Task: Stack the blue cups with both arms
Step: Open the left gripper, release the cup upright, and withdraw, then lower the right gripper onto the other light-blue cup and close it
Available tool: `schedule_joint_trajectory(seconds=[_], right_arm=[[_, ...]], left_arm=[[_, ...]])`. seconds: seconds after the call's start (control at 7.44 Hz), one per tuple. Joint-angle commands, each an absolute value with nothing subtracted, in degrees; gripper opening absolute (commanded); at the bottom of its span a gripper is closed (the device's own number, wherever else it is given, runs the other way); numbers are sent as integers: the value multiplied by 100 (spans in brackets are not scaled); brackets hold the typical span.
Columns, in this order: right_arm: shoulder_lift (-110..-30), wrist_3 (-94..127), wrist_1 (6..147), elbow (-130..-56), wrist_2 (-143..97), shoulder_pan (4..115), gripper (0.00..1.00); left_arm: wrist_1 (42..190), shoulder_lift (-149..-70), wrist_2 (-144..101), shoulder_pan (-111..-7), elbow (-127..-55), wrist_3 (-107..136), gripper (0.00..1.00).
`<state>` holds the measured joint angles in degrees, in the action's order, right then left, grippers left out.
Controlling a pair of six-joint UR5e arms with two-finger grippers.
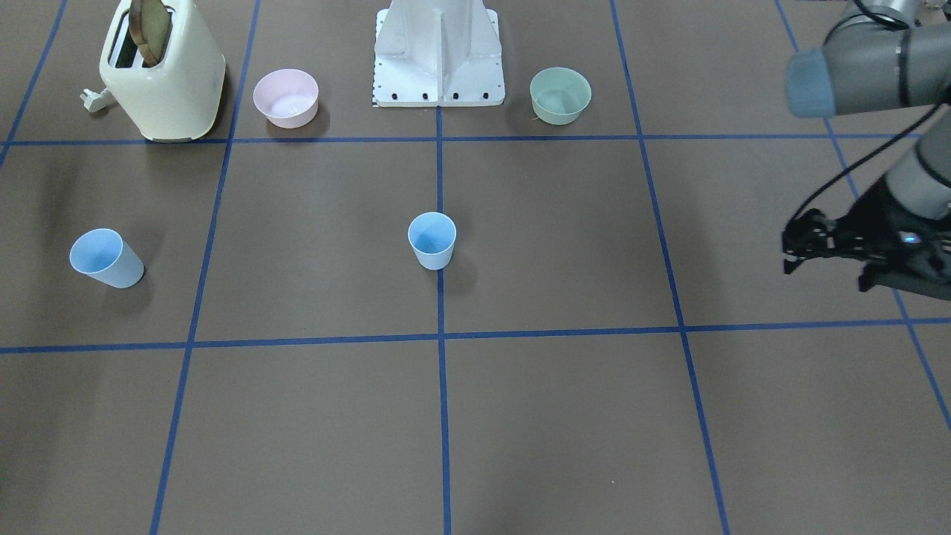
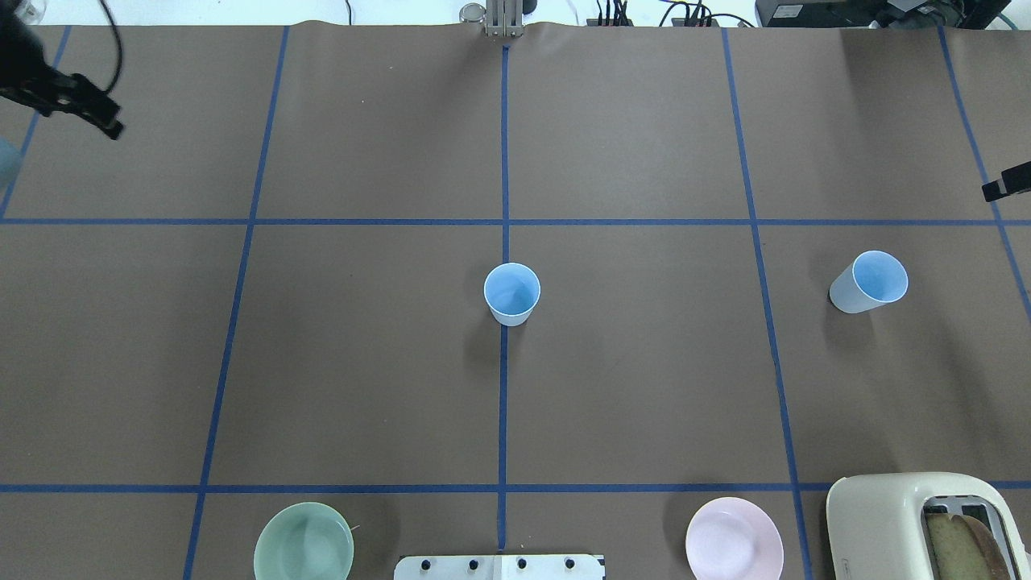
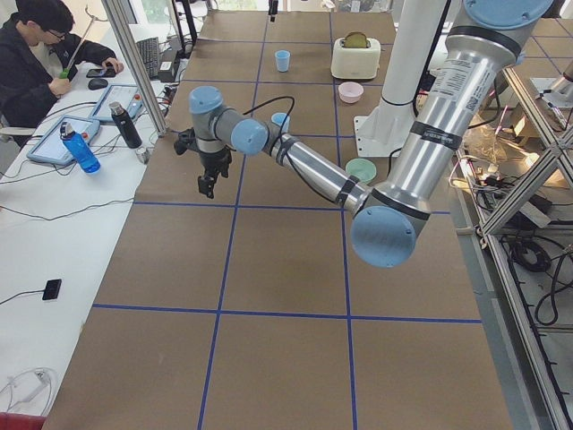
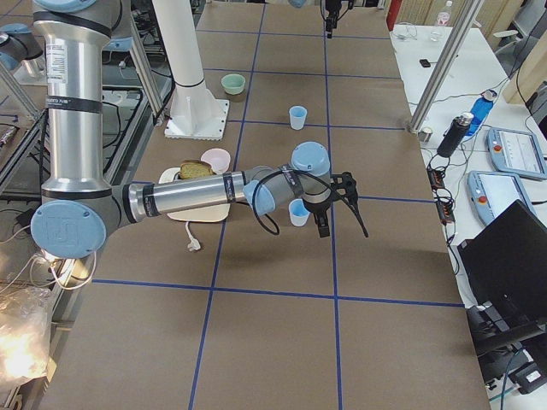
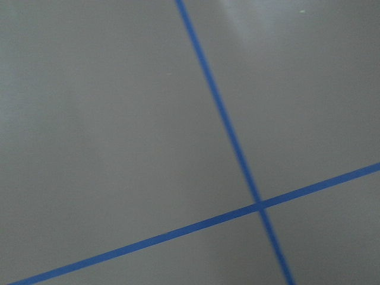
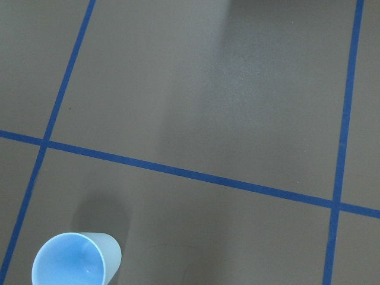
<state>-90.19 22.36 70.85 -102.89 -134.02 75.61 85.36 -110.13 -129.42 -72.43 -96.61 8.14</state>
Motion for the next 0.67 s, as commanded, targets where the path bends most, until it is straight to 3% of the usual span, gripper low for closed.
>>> schedule_joint_trajectory(seconds=[0.0, 0.4, 0.54], right_arm=[[-8668, 2689, 7319, -10292, -13159, 7130, 100], [-8402, 2585, 8042, -10327, -12623, 6628, 100], [-8463, 2567, 7998, -10345, -12578, 6488, 100]], left_arm=[[8578, -10364, -13219, -8554, -8968, -1081, 99], [8568, -10082, -13175, -9183, -8255, -1696, 99], [8987, -9794, -13166, -9341, -8323, -1644, 99]])
